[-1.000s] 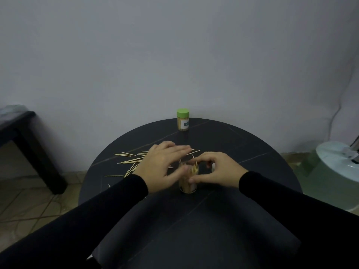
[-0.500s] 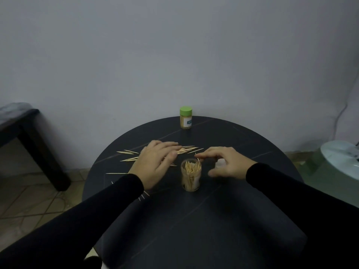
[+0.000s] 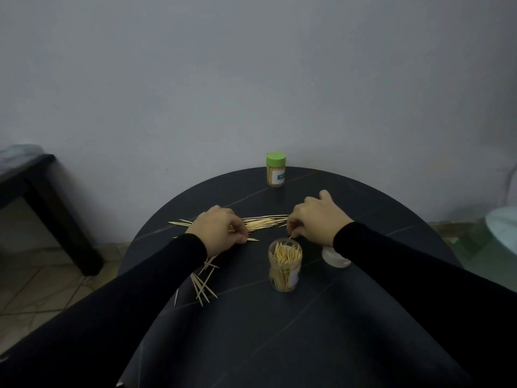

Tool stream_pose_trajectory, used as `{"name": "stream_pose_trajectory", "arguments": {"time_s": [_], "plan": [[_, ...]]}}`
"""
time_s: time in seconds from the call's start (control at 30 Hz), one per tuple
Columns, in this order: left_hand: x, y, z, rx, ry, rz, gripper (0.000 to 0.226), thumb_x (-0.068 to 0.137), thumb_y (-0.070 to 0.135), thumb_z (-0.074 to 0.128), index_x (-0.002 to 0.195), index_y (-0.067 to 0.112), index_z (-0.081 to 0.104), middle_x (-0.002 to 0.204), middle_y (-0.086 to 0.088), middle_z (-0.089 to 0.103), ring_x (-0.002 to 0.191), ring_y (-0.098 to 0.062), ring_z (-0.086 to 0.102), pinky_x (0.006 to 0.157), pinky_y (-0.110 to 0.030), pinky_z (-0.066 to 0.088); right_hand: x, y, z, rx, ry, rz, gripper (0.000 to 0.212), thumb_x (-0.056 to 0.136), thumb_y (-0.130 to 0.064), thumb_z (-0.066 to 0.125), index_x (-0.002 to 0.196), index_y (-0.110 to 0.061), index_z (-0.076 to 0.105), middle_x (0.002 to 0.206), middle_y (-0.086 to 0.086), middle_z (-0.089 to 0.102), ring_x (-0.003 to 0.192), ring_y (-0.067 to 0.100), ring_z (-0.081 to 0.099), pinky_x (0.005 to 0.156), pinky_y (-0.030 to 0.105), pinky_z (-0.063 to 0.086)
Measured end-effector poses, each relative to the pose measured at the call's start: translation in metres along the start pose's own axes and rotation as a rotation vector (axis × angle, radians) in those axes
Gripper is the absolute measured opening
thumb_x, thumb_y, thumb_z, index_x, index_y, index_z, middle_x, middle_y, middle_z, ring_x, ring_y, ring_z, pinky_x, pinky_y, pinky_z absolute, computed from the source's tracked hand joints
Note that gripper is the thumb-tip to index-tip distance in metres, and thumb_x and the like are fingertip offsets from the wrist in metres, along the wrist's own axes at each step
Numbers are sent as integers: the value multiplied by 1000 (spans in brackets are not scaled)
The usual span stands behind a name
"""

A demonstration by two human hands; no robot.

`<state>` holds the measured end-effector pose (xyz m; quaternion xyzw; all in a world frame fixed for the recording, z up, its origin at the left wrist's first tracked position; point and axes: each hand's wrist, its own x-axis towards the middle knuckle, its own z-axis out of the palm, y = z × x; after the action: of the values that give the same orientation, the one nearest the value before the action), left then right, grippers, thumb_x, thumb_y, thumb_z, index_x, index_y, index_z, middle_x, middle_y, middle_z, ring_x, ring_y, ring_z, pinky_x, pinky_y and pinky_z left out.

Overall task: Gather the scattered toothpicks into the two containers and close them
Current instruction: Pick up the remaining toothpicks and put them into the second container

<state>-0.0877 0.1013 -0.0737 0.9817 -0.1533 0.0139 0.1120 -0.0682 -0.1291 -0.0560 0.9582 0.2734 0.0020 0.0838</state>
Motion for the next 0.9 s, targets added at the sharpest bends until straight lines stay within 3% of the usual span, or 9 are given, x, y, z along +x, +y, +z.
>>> {"name": "stream_pose_trajectory", "arguments": {"time_s": [0.2, 0.43, 0.6, 0.9], "plan": [[19, -5, 1, 38, 21, -44, 36, 85, 50, 63, 117, 35, 61, 119, 11, 54, 109, -11, 44, 93, -30, 41, 23, 3, 5, 90, 37, 0, 18, 94, -37, 54, 110, -33, 61, 128, -7, 50, 118, 16, 41, 103, 43, 26], [26, -5, 2, 224, 65, 80, 29, 94, 47, 50, 117, 37, 65, 113, 12, 60, 99, -10, 48, 82, -25, 37, 47, -11, 10, 119, 39, -49, 39, 99, -37, 46, 138, -35, 47, 135, -7, 52, 120, 17, 42, 103, 45, 22], [31, 0, 3, 333, 91, 165, 31, 98, 46, 41, 119, 40, 63, 112, 9, 60, 99, -13, 49, 78, -28, 35, 50, -16, 2, -18, 31, -56, 33, 100, -36, 44, 131, -37, 55, 128, -5, 58, 115, 19, 44, 100, 45, 24], [28, 16, 0, 357, 98, 140, 28, 98, 43, 43, 115, 37, 64, 114, 8, 60, 103, -15, 47, 83, -30, 36, 38, -18, -7, -73, 8, 33, 26, 98, -36, 49, 118, -33, 65, 113, -6, 66, 110, 20, 54, 106, 49, 21]]}}
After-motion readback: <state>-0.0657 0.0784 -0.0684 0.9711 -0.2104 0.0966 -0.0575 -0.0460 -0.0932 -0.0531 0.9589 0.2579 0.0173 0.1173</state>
